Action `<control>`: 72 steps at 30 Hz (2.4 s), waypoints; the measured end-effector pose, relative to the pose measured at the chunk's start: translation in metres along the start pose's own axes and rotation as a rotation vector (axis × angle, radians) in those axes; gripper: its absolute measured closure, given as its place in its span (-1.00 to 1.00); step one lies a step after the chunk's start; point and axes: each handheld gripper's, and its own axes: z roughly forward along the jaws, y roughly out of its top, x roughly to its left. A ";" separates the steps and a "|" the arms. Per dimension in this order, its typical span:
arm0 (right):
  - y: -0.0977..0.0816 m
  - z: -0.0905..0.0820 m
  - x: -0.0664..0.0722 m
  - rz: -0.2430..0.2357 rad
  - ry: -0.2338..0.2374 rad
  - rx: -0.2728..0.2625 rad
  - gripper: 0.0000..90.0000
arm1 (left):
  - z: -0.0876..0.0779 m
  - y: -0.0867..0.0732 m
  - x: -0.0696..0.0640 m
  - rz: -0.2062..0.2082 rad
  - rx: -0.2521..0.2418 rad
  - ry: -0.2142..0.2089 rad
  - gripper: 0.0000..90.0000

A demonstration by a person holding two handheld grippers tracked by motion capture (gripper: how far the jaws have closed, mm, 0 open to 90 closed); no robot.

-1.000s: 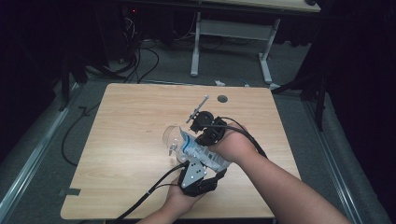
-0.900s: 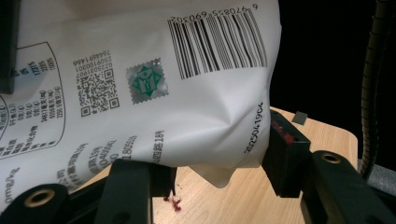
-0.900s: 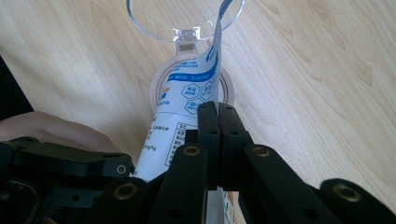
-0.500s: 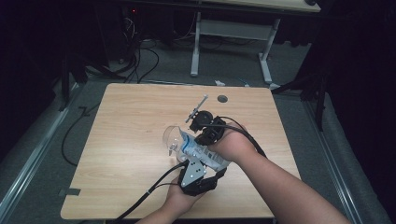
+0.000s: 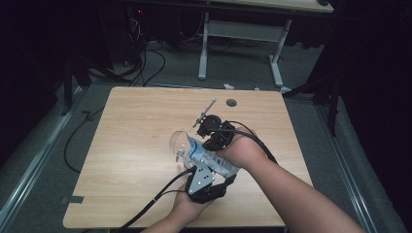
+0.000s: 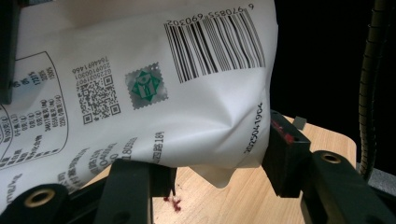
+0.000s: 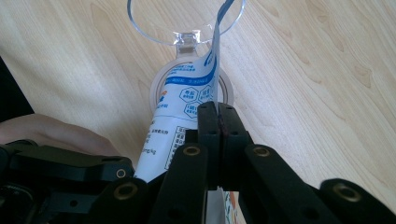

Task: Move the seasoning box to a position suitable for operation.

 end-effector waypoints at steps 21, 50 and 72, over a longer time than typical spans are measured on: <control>0.001 0.000 0.000 -0.001 0.002 -0.006 1.00 | -0.001 0.003 0.000 -0.008 -0.012 -0.002 0.16; -0.004 0.003 0.000 0.007 0.005 0.010 1.00 | 0.000 0.002 -0.004 -0.012 -0.012 -0.017 0.16; 0.000 0.009 0.003 -0.009 0.013 0.021 1.00 | -0.004 -0.003 -0.002 -0.016 -0.008 -0.008 0.16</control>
